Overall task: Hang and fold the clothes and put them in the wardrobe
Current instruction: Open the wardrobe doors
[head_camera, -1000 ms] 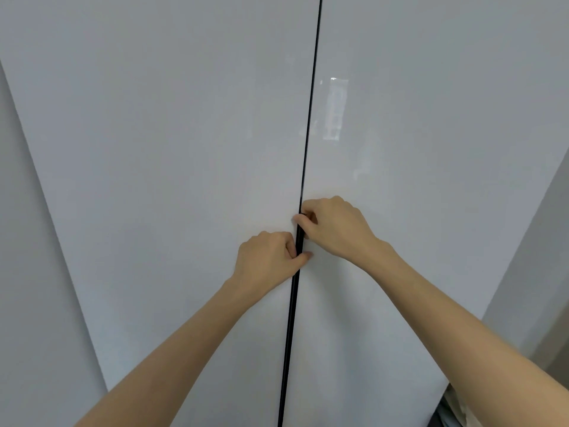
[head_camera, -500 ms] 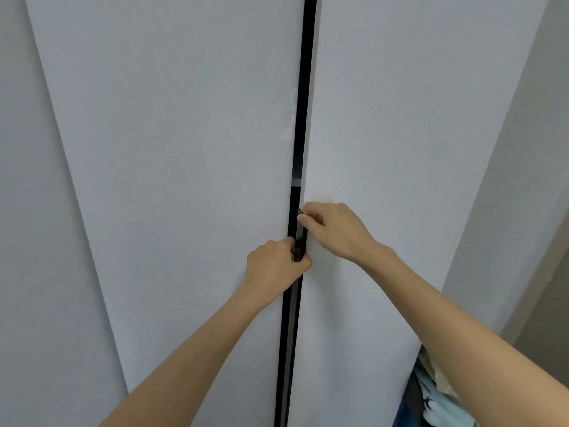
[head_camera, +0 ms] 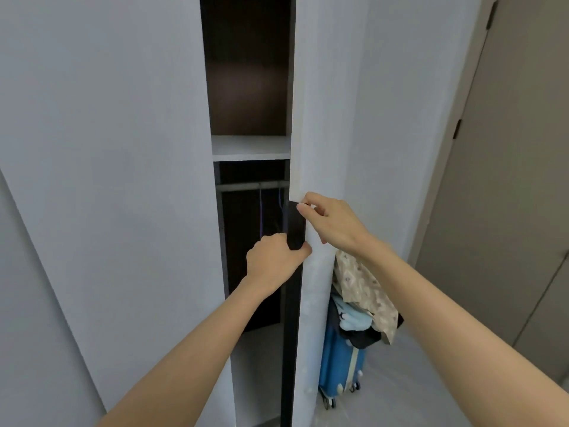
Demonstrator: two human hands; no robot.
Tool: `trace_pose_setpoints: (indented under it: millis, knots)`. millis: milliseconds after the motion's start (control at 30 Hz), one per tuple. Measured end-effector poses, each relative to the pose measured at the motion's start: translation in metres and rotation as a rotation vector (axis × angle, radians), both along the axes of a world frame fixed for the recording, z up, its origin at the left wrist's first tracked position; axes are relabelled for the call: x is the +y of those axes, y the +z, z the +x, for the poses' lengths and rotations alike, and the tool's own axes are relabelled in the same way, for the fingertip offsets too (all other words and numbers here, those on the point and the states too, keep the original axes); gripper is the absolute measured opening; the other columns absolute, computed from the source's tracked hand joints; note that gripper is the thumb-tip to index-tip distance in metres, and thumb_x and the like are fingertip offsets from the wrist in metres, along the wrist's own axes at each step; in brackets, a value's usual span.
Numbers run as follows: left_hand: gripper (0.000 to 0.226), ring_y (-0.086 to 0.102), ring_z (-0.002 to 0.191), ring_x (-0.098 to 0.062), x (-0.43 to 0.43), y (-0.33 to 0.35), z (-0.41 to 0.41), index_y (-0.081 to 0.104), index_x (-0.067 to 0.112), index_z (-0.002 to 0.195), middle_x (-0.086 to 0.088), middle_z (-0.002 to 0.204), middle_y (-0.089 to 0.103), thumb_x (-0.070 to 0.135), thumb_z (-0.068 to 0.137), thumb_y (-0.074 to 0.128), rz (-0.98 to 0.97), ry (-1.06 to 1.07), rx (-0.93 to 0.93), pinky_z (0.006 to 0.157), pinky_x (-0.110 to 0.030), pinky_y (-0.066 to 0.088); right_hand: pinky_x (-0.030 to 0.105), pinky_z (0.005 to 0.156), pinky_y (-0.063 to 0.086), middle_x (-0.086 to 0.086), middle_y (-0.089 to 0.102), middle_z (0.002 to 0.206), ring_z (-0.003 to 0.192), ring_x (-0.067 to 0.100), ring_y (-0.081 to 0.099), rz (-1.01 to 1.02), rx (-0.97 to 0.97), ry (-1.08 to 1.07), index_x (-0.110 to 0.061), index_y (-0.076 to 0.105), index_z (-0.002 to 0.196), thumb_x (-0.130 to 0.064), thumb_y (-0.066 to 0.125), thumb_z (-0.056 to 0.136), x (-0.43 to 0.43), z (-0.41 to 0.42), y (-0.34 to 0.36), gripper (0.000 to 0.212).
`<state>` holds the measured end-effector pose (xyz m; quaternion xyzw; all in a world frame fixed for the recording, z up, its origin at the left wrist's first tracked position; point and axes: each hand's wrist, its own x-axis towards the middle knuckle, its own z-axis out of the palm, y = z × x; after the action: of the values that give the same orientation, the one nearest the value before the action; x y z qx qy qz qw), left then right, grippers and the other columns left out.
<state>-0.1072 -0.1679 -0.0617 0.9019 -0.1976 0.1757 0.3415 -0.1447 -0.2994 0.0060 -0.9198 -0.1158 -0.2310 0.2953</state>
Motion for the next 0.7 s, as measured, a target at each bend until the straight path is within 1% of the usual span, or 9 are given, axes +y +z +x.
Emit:
trace_pose_setpoints:
  millis: [100, 133, 167, 233, 333, 400, 500, 600, 700]
  knots:
    - [0.047, 0.053, 0.051, -0.012, -0.027, -0.001, -0.018, 0.046, 0.019, 0.062, 0.005, 0.056, 0.050, 0.058, 0.086, 0.048, 0.042, -0.015, -0.025, 0.051, -0.025, 0.039, 0.032, 0.058, 0.046, -0.006, 0.050, 0.055, 0.045, 0.009, 0.049, 0.006, -0.008, -0.023, -0.029, 0.041, 0.070, -0.040, 0.034, 0.100, -0.028, -0.020, -0.003, 0.033]
    - [0.049, 0.053, 0.051, -0.013, -0.035, 0.000, -0.022, 0.047, 0.018, 0.062, 0.005, 0.056, 0.050, 0.061, 0.086, 0.047, 0.075, -0.012, -0.043, 0.051, -0.026, 0.041, 0.032, 0.057, 0.046, -0.004, 0.049, 0.059, 0.046, 0.011, 0.050, 0.011, -0.014, -0.020, -0.027, 0.040, 0.070, -0.040, 0.033, 0.101, -0.037, -0.025, -0.004, 0.034]
    - [0.052, 0.053, 0.051, -0.013, -0.043, 0.001, -0.026, 0.047, 0.018, 0.063, 0.005, 0.056, 0.050, 0.063, 0.086, 0.045, 0.115, -0.013, -0.058, 0.052, -0.027, 0.043, 0.030, 0.056, 0.045, -0.001, 0.049, 0.062, 0.047, 0.011, 0.050, 0.021, -0.020, -0.013, -0.024, 0.040, 0.072, -0.039, 0.032, 0.101, -0.048, -0.030, -0.005, 0.034]
    - [0.055, 0.052, 0.050, -0.013, -0.059, 0.002, -0.032, 0.047, 0.019, 0.061, 0.005, 0.055, 0.052, 0.069, 0.085, 0.041, 0.193, -0.029, -0.074, 0.054, -0.028, 0.046, 0.017, 0.050, 0.042, -0.002, 0.046, 0.062, 0.048, 0.010, 0.049, 0.046, -0.038, 0.001, -0.018, 0.041, 0.075, -0.038, 0.032, 0.102, -0.069, -0.038, -0.008, 0.035]
    - [0.057, 0.059, 0.053, -0.011, -0.088, 0.003, -0.044, 0.049, 0.022, 0.057, 0.005, 0.054, 0.061, 0.072, 0.082, 0.040, 0.212, -0.051, -0.063, 0.060, -0.031, 0.053, 0.011, 0.050, 0.041, -0.004, 0.044, 0.061, 0.052, 0.011, 0.048, 0.079, -0.061, 0.024, -0.017, 0.042, 0.076, -0.037, 0.033, 0.102, -0.103, -0.049, -0.012, 0.034]
    - [0.058, 0.061, 0.053, -0.010, -0.110, 0.004, -0.053, 0.053, 0.021, 0.056, 0.004, 0.052, 0.063, 0.072, 0.081, 0.042, 0.196, -0.029, -0.056, 0.061, -0.032, 0.055, 0.014, 0.052, 0.041, -0.004, 0.045, 0.063, 0.054, 0.013, 0.048, 0.074, -0.065, 0.031, -0.019, 0.043, 0.076, -0.038, 0.032, 0.102, -0.125, -0.056, -0.013, 0.034]
    - [0.062, 0.062, 0.055, -0.011, -0.144, 0.006, -0.063, 0.059, 0.015, 0.060, 0.002, 0.054, 0.065, 0.072, 0.080, 0.044, 0.184, -0.002, -0.025, 0.062, -0.033, 0.056, 0.029, 0.059, 0.043, -0.005, 0.046, 0.064, 0.054, 0.012, 0.047, 0.083, -0.059, 0.032, -0.024, 0.042, 0.076, -0.041, 0.031, 0.102, -0.159, -0.065, -0.015, 0.033]
    - [0.059, 0.061, 0.057, -0.014, -0.177, 0.009, -0.070, 0.051, 0.017, 0.054, 0.001, 0.055, 0.062, 0.070, 0.080, 0.048, 0.192, 0.021, -0.031, 0.063, -0.032, 0.055, 0.038, 0.063, 0.046, -0.007, 0.044, 0.062, 0.057, 0.013, 0.047, 0.088, -0.051, 0.035, -0.024, 0.043, 0.078, -0.041, 0.031, 0.102, -0.189, -0.073, -0.012, 0.032]
    - [0.058, 0.060, 0.059, -0.017, -0.205, 0.012, -0.076, 0.046, 0.018, 0.050, 0.003, 0.053, 0.055, 0.068, 0.080, 0.050, 0.207, 0.055, -0.032, 0.060, -0.029, 0.050, 0.044, 0.069, 0.048, -0.004, 0.045, 0.064, 0.062, 0.016, 0.048, 0.095, -0.020, 0.039, -0.023, 0.046, 0.081, -0.041, 0.031, 0.102, -0.216, -0.078, -0.010, 0.031]
